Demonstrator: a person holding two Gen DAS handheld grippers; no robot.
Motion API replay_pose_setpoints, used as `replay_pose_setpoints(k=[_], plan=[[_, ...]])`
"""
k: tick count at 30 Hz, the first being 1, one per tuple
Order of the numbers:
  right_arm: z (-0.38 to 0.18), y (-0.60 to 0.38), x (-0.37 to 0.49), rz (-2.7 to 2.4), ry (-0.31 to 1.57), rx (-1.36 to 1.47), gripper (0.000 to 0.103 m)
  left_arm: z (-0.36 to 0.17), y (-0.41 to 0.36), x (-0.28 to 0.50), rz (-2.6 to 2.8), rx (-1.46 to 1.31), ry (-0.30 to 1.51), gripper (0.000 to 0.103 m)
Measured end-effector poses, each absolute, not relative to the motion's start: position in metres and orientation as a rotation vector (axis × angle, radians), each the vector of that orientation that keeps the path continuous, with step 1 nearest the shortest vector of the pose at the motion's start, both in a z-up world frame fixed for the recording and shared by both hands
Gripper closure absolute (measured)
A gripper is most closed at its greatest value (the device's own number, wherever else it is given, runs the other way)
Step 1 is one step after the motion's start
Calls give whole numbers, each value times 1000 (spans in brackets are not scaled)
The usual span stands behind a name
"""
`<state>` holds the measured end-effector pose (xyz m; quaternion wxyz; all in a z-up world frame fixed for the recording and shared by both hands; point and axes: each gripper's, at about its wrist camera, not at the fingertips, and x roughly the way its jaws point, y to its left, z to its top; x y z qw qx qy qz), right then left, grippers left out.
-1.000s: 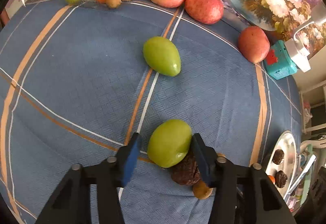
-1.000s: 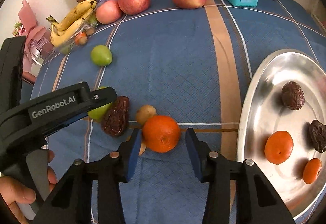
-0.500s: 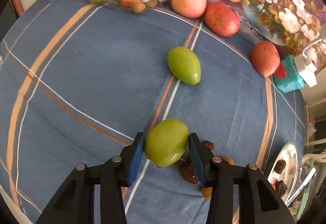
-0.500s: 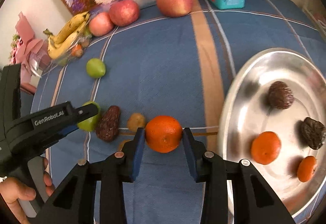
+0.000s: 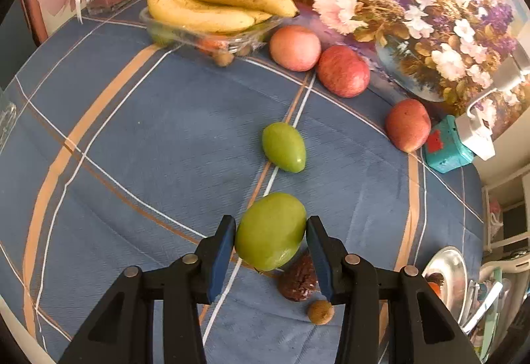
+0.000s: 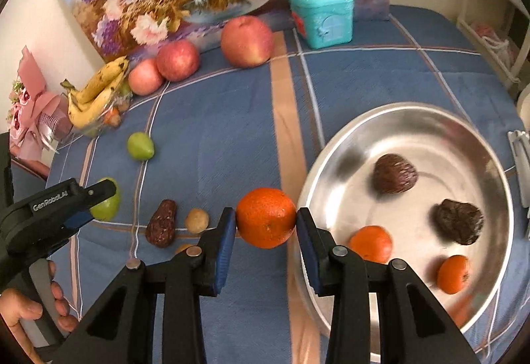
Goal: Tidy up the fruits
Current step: 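Carry the orange with the right tool while the left tool carries the jujube over the bowl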
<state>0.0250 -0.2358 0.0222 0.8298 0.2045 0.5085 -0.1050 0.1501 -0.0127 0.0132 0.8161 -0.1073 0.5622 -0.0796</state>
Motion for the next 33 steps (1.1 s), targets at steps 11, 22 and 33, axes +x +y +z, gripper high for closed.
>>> replay_pose_setpoints(k=[11,22,33], plan=[[29,-287,1,-344,1032,481,64,20,-57,134,-274,-176,1205,56],[24,-349,-25,-507,1024,549,64,23,-147,94,-507,-35,1215,56],[15,-369,-35,-538,1034,610,64,-1,-223,55,-649,164,1203,56]])
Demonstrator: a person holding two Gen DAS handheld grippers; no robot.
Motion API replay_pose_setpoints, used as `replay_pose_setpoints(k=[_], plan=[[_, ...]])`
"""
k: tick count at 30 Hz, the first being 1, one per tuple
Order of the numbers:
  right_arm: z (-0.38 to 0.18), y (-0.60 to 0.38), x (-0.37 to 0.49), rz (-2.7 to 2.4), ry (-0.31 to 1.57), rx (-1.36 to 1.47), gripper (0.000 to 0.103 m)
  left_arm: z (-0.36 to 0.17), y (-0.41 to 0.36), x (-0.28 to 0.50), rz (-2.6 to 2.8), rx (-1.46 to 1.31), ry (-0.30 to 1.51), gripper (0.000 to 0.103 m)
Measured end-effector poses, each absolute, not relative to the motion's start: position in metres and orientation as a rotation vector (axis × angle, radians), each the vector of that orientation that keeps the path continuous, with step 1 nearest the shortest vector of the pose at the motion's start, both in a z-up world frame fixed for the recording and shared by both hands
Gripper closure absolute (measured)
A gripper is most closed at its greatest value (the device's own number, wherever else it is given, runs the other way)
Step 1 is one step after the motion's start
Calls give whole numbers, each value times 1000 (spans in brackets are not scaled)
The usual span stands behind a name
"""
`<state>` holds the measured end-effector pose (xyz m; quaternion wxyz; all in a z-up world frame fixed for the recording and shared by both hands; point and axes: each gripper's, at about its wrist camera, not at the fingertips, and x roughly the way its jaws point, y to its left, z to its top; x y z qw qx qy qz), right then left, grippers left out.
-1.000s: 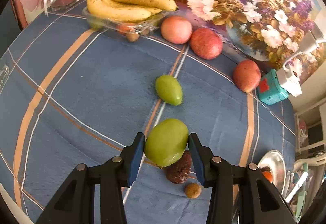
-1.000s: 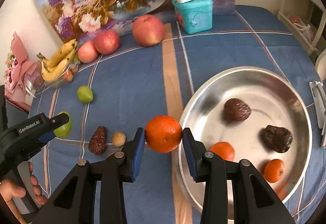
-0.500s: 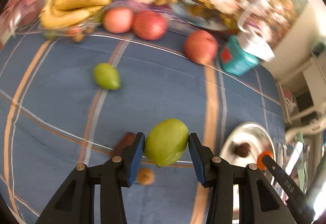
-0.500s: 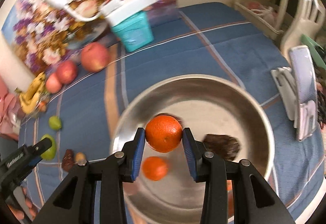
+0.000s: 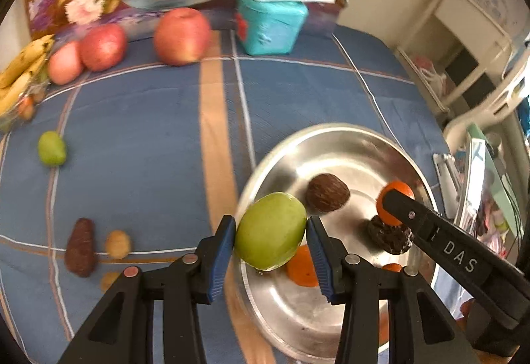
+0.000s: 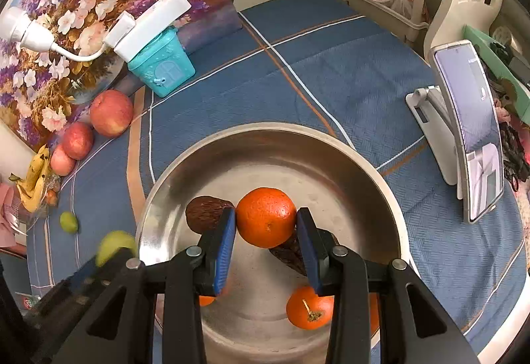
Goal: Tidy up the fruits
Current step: 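Carry the orange with the right tool while the left tool carries the jujube over the bowl, then open the right tool to drop the orange while the left tool releases the jujube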
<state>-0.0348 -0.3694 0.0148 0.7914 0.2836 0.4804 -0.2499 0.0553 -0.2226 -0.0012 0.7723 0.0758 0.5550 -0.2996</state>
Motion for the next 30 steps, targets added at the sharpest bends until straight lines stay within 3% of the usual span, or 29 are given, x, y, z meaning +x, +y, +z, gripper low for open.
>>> replay_pose_setpoints(k=[19,30], plan=[[7,-369,-31,-518,1068,621,62,-2,-234,48,-662,189,1186,53],[15,-364,-30,-516,1068,601,63,5,-204,66,-538,148,1200,45]])
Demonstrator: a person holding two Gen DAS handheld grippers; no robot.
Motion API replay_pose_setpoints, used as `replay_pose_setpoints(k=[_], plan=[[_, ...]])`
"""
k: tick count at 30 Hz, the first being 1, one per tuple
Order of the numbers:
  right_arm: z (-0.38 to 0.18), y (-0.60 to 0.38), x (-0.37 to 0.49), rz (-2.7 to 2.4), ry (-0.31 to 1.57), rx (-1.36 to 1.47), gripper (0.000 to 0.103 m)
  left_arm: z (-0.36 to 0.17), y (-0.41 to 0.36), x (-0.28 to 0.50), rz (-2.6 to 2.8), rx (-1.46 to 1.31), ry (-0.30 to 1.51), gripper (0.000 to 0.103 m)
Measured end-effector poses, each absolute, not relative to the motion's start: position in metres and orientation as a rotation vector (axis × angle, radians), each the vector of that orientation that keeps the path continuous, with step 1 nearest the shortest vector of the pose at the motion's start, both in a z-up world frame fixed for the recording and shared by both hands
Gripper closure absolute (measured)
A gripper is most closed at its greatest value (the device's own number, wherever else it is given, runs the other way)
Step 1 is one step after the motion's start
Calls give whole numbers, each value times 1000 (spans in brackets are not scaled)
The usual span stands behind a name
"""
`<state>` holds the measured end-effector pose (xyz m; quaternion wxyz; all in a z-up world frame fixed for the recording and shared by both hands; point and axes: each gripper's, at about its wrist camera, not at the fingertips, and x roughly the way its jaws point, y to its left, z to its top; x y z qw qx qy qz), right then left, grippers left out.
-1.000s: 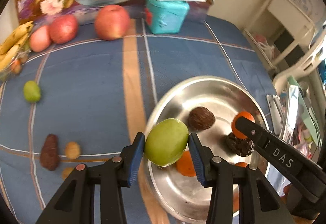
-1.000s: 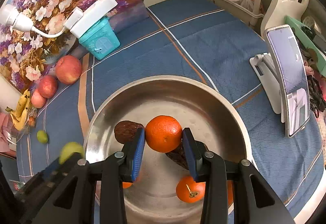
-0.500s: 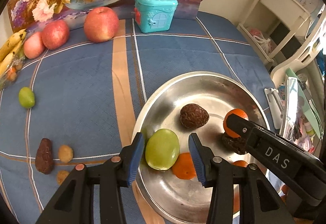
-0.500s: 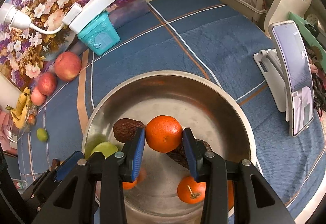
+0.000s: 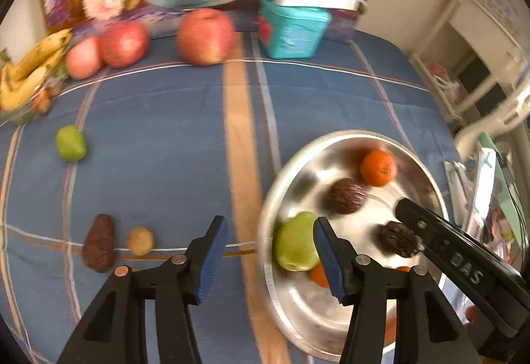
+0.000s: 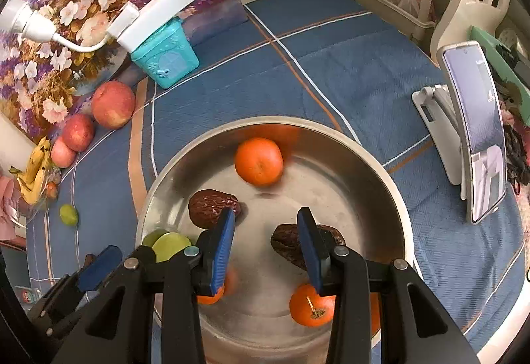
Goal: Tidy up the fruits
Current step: 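Open the right tool to drop the orange while the left tool releases the jujube, then move both open tools back from the bowl toward a date and brown fruits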
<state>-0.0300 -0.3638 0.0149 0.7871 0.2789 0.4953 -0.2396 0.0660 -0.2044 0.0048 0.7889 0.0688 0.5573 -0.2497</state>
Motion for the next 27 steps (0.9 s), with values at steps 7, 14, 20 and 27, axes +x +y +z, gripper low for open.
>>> replay_pose_setpoints(k=[7,14,20,27], plan=[[20,-349,-24,-488,1079,553,63,5,-162,90,-391,65,1217,38],[24,-325,-14,-427,1100,512,46,-1,-132,106,-296,2,1240,23],[24,-318,-10,-420,1123,492,42,-5,-124,112,-265,0,1237,3],[21,-321,-9,-443,1137,489,34,-5,-119,114,-236,20,1225,0]])
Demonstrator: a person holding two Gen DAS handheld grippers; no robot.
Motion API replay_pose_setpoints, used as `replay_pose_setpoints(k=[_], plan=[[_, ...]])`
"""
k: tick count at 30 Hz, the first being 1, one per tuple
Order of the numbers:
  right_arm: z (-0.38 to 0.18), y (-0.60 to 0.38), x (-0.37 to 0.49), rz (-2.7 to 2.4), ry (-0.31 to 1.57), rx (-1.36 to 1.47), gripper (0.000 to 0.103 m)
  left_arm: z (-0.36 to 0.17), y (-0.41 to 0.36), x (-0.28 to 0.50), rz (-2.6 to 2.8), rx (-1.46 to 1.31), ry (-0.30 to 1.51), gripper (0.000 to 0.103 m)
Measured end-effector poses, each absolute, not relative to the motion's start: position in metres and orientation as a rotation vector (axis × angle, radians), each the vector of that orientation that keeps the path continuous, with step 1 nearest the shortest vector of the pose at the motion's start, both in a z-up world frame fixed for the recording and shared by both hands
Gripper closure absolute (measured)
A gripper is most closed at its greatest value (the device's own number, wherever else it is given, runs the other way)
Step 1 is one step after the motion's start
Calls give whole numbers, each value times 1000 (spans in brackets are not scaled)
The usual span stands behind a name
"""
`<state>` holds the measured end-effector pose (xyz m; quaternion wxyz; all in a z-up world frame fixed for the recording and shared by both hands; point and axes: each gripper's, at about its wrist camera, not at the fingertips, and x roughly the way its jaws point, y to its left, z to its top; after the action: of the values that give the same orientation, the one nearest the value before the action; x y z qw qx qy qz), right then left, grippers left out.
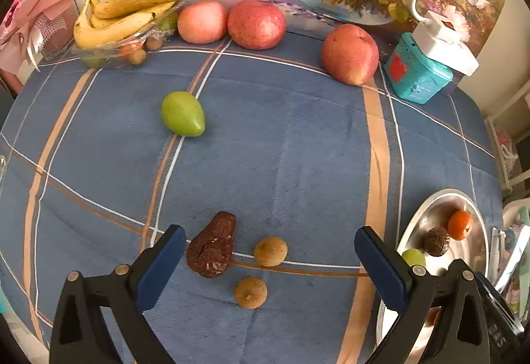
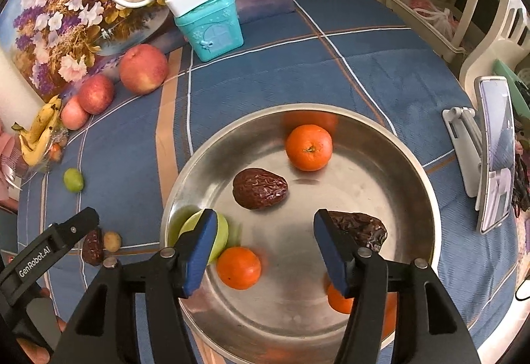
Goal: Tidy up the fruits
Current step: 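Move both open tools back from the bowl toward a date and brown fruits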
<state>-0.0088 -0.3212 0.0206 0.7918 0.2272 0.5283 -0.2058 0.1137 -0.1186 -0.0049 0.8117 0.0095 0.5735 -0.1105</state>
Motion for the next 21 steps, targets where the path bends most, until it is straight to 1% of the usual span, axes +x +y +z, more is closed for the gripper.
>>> replay_pose_setpoints(k=[1,2,8,11,21], plan=[[20,-321,-8,-445,1138,487,26,-4,-118,113,-234,21,1226,0],[20,-321,-8,-446,1138,485,13,-5,-117,113,-229,22,1227,0],[21,-314,-7,-447,1126,447,11,-5,-112,114,-207,23,1226,0],[20,-313,-7,-445,1122,428,8,-4,-110,113,-207,26,1223,0],[20,-312,-6,-446,1118,437,8,1,-100,115,-192,126,1202,0]])
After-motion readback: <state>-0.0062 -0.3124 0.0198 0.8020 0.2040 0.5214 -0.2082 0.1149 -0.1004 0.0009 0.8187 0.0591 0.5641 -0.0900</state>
